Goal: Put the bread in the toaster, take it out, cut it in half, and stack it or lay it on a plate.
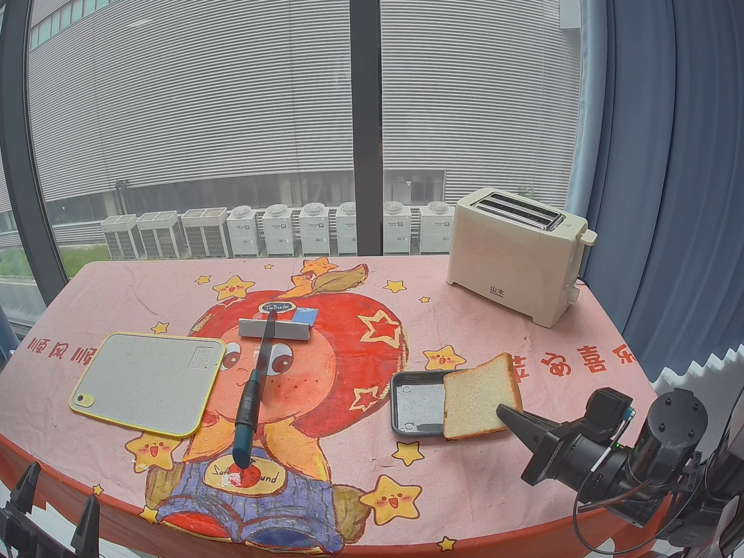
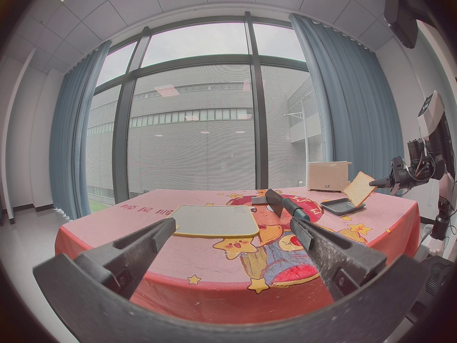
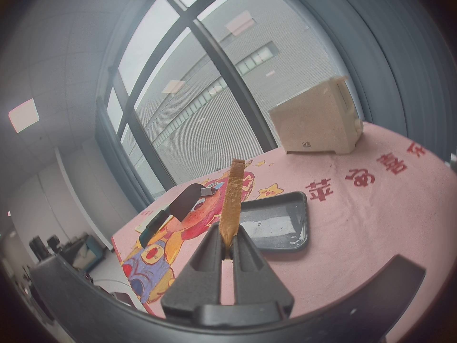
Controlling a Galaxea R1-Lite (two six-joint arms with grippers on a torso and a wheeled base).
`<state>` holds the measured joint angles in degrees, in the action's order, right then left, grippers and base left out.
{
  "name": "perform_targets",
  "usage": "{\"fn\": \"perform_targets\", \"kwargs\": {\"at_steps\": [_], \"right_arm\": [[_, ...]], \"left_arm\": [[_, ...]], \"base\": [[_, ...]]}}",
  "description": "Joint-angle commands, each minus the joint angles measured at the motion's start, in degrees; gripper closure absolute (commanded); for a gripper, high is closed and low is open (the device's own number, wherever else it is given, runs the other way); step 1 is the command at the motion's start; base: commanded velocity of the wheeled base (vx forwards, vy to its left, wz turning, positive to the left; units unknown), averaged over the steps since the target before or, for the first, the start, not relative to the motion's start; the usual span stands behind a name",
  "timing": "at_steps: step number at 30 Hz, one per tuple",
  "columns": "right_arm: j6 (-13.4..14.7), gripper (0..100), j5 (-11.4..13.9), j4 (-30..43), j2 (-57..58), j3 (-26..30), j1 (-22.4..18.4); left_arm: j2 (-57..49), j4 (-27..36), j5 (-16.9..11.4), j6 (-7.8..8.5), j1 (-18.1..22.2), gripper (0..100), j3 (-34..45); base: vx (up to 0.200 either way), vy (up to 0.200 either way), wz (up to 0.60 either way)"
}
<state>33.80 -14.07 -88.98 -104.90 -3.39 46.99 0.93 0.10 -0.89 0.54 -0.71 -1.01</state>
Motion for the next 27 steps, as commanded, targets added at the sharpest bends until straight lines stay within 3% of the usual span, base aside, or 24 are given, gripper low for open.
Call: {"fn": "perform_targets", "kwargs": {"at_steps": [1,6,9,10,11,13,15,16,17,18,21,23,24,27], "right_arm": [[-3.83,100,0.53,-0.32,2.77,1.10,0.29],[-9.72,100,1.32,-0.32,3.56,0.93,0.03],[-15.26,100,4.58,-0.32,3.39,0.40,-1.20],[-15.52,100,4.84,-0.32,3.30,0.31,-1.38],[-17.46,100,7.48,-0.32,2.77,-0.30,-2.52],[-18.25,100,11.34,-0.32,2.95,-0.48,-2.96],[-18.95,100,16.79,-0.32,3.39,-1.09,-4.98],[-19.21,100,17.50,-0.32,3.47,-1.45,-5.42],[-21.15,100,21.54,-0.32,3.47,-2.85,-8.15],[-22.38,100,23.74,-0.32,3.47,-3.64,-9.73],[-25.28,100,29.27,-0.32,3.56,-5.22,-13.77],[-25.72,100,30.42,-0.32,3.56,-5.49,-14.39],[-27.04,100,35.34,-0.32,3.91,-5.84,-17.55],[-29.85,100,41.05,-0.23,4.18,-4.43,-21.77]], "left_arm": [[-0.84,-0.01,0.01,-0.01,0.00,0,0.92],[-0.84,-0.01,0.01,-0.01,0.00,0,0.92],[-0.84,-0.01,0.01,-0.01,0.00,0,0.92],[-0.84,-0.01,0.01,-0.01,0.00,0,0.92],[-0.84,-0.01,0.01,-0.01,0.00,0,0.92],[-0.84,-0.01,0.01,-0.01,0.00,0,0.92],[-0.84,-0.01,-0.08,-0.01,0.00,0,0.92],[-0.84,-0.01,0.01,-0.01,0.00,0,0.92],[-0.84,-0.01,0.01,-0.01,0.00,0,0.92],[-0.84,-0.01,0.01,-0.01,0.00,0,0.92],[-0.84,-0.01,0.01,-0.01,0.00,0,0.92],[-0.84,-0.01,0.01,-0.01,0.00,0,0.92],[-0.84,-0.01,0.01,-0.01,0.00,0,0.92],[-0.84,-0.01,-0.08,-0.01,0.00,0,0.92]], "base": [[0.000,0.000,0.00],[0.000,0.000,0.00],[0.000,0.000,0.00],[0.000,0.000,0.00],[0.000,0.000,0.00],[0.000,0.000,0.00],[0.000,0.000,0.00],[0.000,0.000,0.00],[0.000,0.000,0.00],[0.000,0.000,0.00],[0.000,0.000,0.00],[0.000,0.000,0.00],[0.000,0.000,0.00],[0.000,0.000,0.00]]}}
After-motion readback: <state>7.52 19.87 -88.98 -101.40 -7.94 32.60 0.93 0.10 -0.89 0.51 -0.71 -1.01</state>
